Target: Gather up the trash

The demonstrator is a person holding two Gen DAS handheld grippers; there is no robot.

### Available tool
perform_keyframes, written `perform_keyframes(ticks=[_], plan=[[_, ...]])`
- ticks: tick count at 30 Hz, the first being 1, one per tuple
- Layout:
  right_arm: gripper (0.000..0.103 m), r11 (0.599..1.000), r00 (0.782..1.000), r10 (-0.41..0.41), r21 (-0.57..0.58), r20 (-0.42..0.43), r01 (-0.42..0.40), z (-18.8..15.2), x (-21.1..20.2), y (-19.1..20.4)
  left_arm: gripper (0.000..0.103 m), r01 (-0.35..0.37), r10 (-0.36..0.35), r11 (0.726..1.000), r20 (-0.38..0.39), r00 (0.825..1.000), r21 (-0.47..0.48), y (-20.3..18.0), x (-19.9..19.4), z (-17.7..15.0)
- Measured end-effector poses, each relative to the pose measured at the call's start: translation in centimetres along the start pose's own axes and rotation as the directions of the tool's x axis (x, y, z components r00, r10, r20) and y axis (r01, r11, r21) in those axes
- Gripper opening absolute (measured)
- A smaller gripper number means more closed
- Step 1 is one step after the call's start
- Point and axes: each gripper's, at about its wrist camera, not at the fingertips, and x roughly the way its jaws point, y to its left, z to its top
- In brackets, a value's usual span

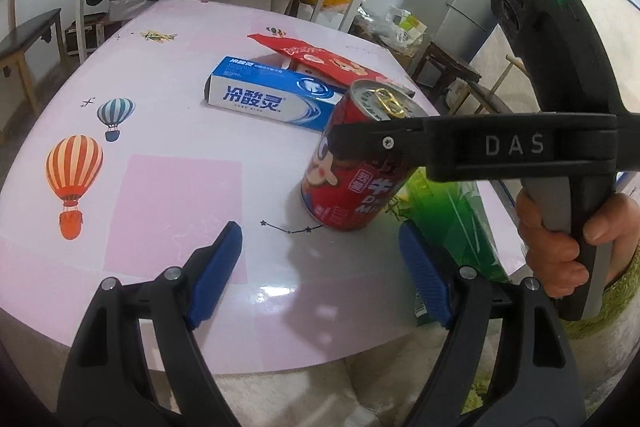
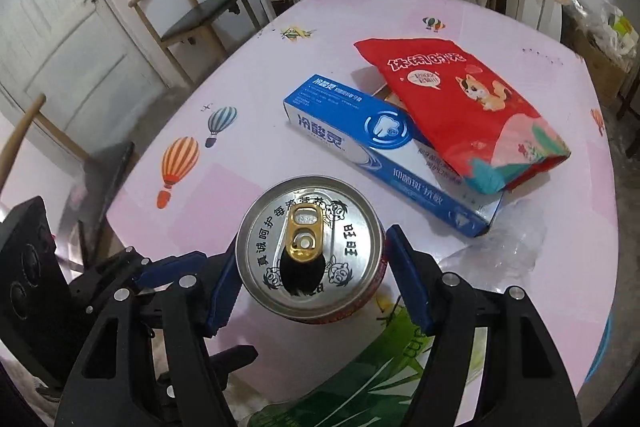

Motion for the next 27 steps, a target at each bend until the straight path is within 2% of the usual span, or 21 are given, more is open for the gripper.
perform_keyframes(ticks=[3,5,9,13,15,17,21,25,27], plan=[[0.070,0.999,0.999,-0.035,-0.030,-0.025,0.035,0.2,0.2,0.4,0.077,0.016,-0.016,1.000,-0.004,1.000,-0.002,0.1,0.3,-0.1],[0.078,0.998,0.999,-0.049,-0.034,-0.024,0.048,0.0,0.0,0.5,0.077,0.025,-0.025,1.000,-0.004,1.000,-0.001,0.1,0.5,-0.1],[0.080,1.000,1.000,0.000,0.012,0.031,-0.001,-0.8,-2.1,-0.3,0.077,0.039,-0.039,0.999,0.008,0.999,0.021,0.0,0.6,0.1],[0.084,0.989,0.991,-0.008,0.145,0.131,-0.011,-2.5,-5.7,-2.8,0.077,0.051,-0.052,0.998,0.011,0.999,0.045,-0.2,0.6,0.2],[0.084,0.974,0.990,-0.038,0.228,0.137,0.006,-3.5,-6.5,-4.4,0.077,0.065,-0.065,0.997,0.004,0.998,0.052,-0.3,0.9,0.1],[0.084,0.940,0.992,-0.044,0.341,0.117,0.002,-4.9,-6.7,-6.6,0.077,0.076,-0.076,0.996,-0.006,0.997,0.055,-0.3,1.2,0.0],[0.084,0.887,0.998,0.043,0.458,0.046,-0.059,-6.6,-4.6,-8.4,0.077,0.089,-0.088,0.994,-0.018,0.996,0.057,-0.4,1.6,-0.1],[0.084,0.841,0.988,0.153,0.525,0.004,-0.133,-7.4,-2.0,-8.4,0.077,0.088,-0.088,0.994,-0.009,0.996,0.065,-0.6,1.4,-0.1],[0.076,0.827,0.984,0.179,0.543,-0.008,-0.146,-7.9,-1.2,-8.3,0.077,0.089,-0.090,0.994,0.006,0.996,0.066,-0.7,1.1,0.1]])
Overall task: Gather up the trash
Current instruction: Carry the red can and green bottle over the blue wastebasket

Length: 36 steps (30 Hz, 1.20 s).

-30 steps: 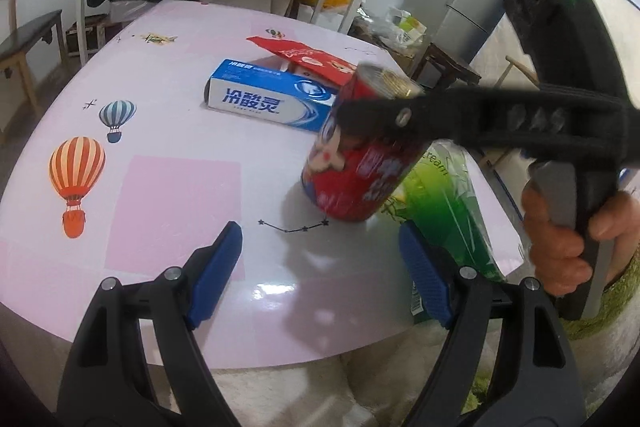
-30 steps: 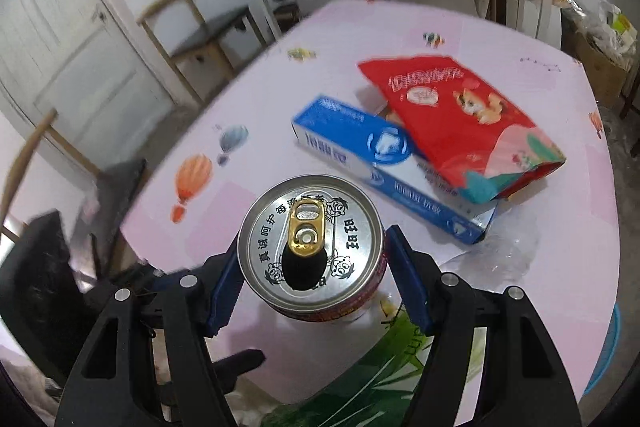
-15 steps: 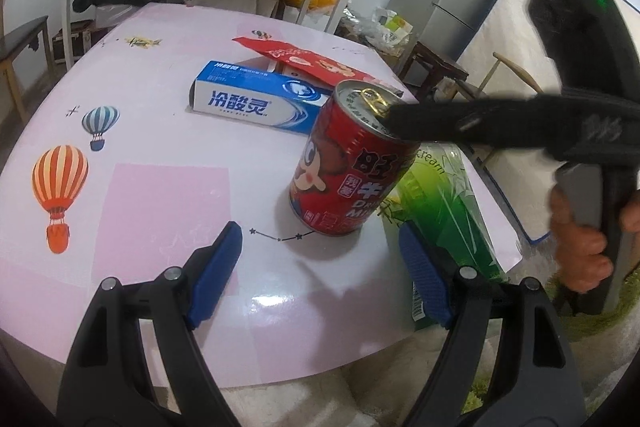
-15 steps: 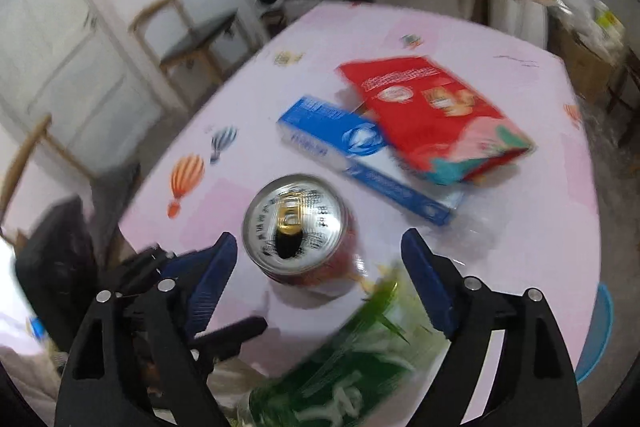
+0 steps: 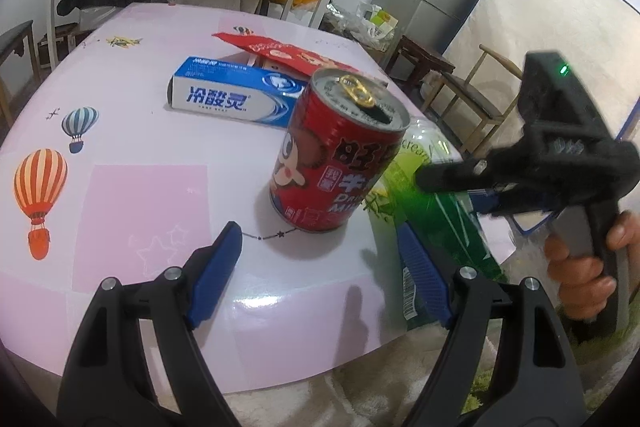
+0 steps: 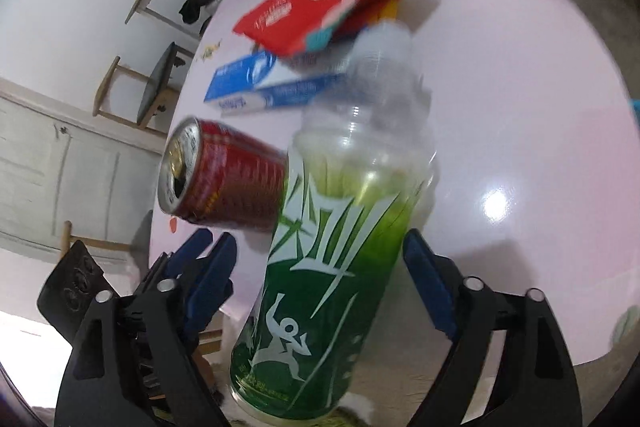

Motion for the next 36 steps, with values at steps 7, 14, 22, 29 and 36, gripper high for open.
perform_keyframes(ticks=[7,14,22,29,36], plan=[[0.061,0.996,0.998,0.055,0.073,0.023,-0.057,-1.3,-0.8,-2.5,0.079,-0.026,0.023,0.998,0.063,0.998,0.050,-1.3,0.1,2.0],[0.060,0.990,0.996,0.011,0.137,0.089,-0.023,-2.7,-4.5,-6.8,0.079,-0.076,0.066,0.992,0.108,0.992,0.098,-2.9,2.1,4.1],[0.059,0.981,0.987,0.018,0.186,0.160,-0.048,-3.7,-7.7,-10.6,0.064,-0.129,0.115,0.986,0.120,0.986,0.110,-3.3,3.0,4.5],[0.057,0.974,0.964,0.036,0.206,0.265,-0.093,-4.0,-12.0,-13.4,0.063,-0.108,0.090,0.984,0.126,0.988,0.140,-5.5,1.8,5.2],[0.056,0.952,0.895,-0.043,0.289,0.445,-0.098,-6.3,-19.4,-18.6,0.063,0.063,-0.090,0.967,0.101,0.991,0.247,-12.8,1.9,8.0]])
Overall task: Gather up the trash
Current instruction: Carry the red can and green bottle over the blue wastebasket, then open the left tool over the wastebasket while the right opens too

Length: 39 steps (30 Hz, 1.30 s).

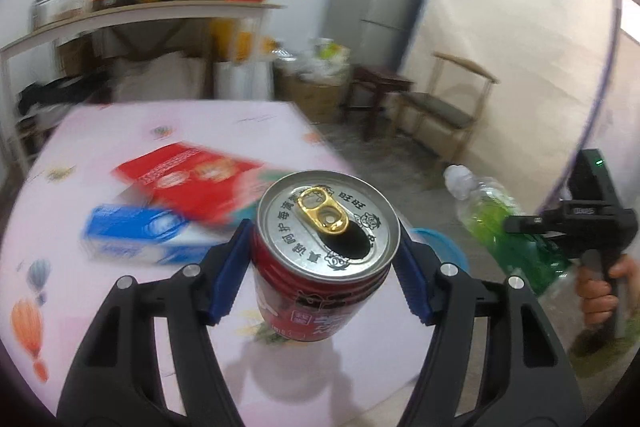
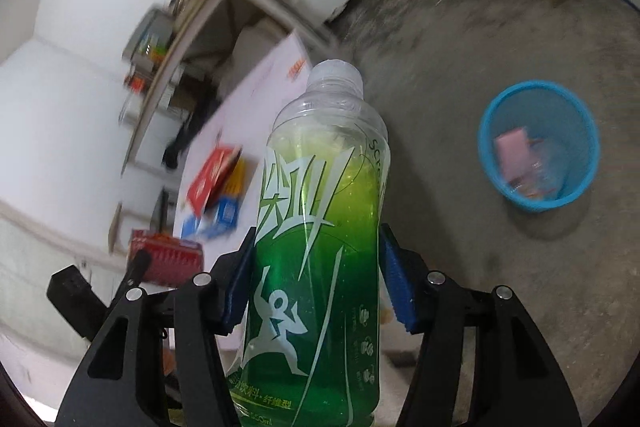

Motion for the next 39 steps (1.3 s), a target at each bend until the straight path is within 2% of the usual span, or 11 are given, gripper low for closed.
perform_keyframes(ticks=[4,8,11,13,14,15,20,21,22,26,39], plan=[[0.056,0.994,0.995,-0.049,0.104,0.087,0.040,0.6,-3.4,-4.9,0.063,0.142,-0.140,0.989,-0.054,0.989,0.035,-5.0,3.3,3.0],[0.056,0.973,0.990,-0.092,0.223,0.106,0.066,0.2,-4.5,-10.0,0.064,0.245,-0.234,0.969,-0.183,0.955,0.041,-10.0,8.4,4.9],[0.056,0.946,0.990,-0.105,0.316,0.098,0.069,-0.5,-4.7,-14.2,0.064,0.308,-0.294,0.951,-0.323,0.900,-0.008,-13.6,13.9,5.2],[0.056,0.926,0.988,-0.122,0.370,0.092,0.080,-0.7,-4.5,-16.7,0.064,0.339,-0.334,0.938,-0.426,0.841,-0.066,-15.9,18.4,4.9],[0.056,0.917,0.988,-0.127,0.390,0.088,0.083,-0.8,-4.4,-17.7,0.063,0.339,-0.341,0.936,-0.454,0.823,-0.089,-16.5,20.0,4.7],[0.056,0.910,0.988,-0.128,0.406,0.084,0.083,-0.8,-4.1,-18.5,0.064,0.342,-0.355,0.932,-0.495,0.793,-0.120,-17.4,22.5,4.3],[0.056,0.879,0.988,-0.141,0.467,0.060,0.097,-0.4,-2.6,-21.4,0.065,0.282,-0.340,0.940,-0.582,0.739,-0.191,-19.9,30.7,2.6],[0.056,0.875,0.988,-0.141,0.474,0.059,0.096,-0.4,-2.6,-21.8,0.071,0.256,-0.330,0.944,-0.594,0.734,-0.208,-20.1,32.2,2.2],[0.056,0.873,0.989,-0.139,0.478,0.059,0.095,-0.3,-2.5,-22.1,0.076,0.237,-0.325,0.945,-0.594,0.736,-0.223,-20.1,33.0,2.2],[0.056,0.876,0.988,-0.148,0.470,0.039,0.113,0.4,-1.3,-22.6,0.076,0.200,-0.341,0.934,-0.577,0.742,-0.295,-19.4,34.0,1.8],[0.057,0.893,0.963,-0.246,0.360,-0.112,0.270,5.0,4.9,-23.7,0.076,0.261,-0.330,0.943,-0.483,0.811,-0.205,-14.7,23.8,4.2]])
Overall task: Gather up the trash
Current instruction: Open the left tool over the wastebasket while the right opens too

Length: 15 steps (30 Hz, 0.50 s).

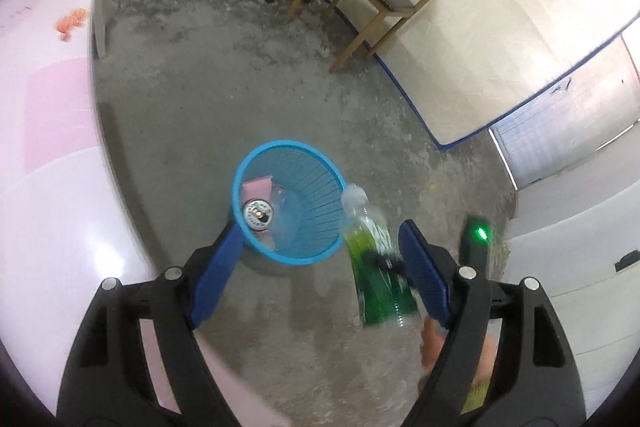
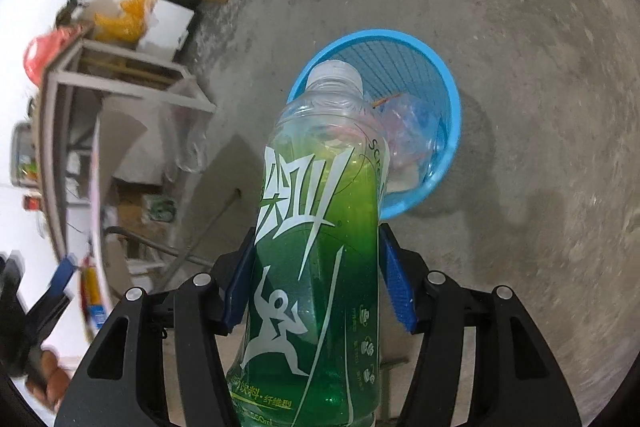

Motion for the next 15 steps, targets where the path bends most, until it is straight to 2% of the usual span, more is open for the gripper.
perform_keyframes(ticks=[4,5,7,9,15], plan=[[0.059,0.987,0.993,-0.119,-0.102,0.015,0.120,3.4,2.3,2.1,0.076,-0.037,0.035,0.999,0.061,0.998,0.031,0.6,-4.0,-1.8],[0.065,0.981,0.989,-0.148,-0.124,0.022,0.150,4.0,2.8,2.3,0.076,-0.053,0.050,0.998,0.076,0.996,0.038,0.8,-5.0,-2.4],[0.072,0.948,0.965,-0.254,-0.179,0.067,0.262,5.2,3.8,2.6,0.078,-0.069,0.065,0.997,0.099,0.993,0.038,1.2,-6.4,-3.4],[0.072,0.922,0.942,-0.316,-0.194,0.117,0.334,5.5,3.8,2.7,0.079,-0.095,0.091,0.995,0.115,0.989,0.027,2.0,-7.6,-4.7],[0.072,0.938,0.939,-0.302,-0.123,0.165,0.323,4.1,1.4,0.8,0.079,-0.153,0.150,0.988,0.112,0.982,0.020,3.2,-7.4,-6.0]])
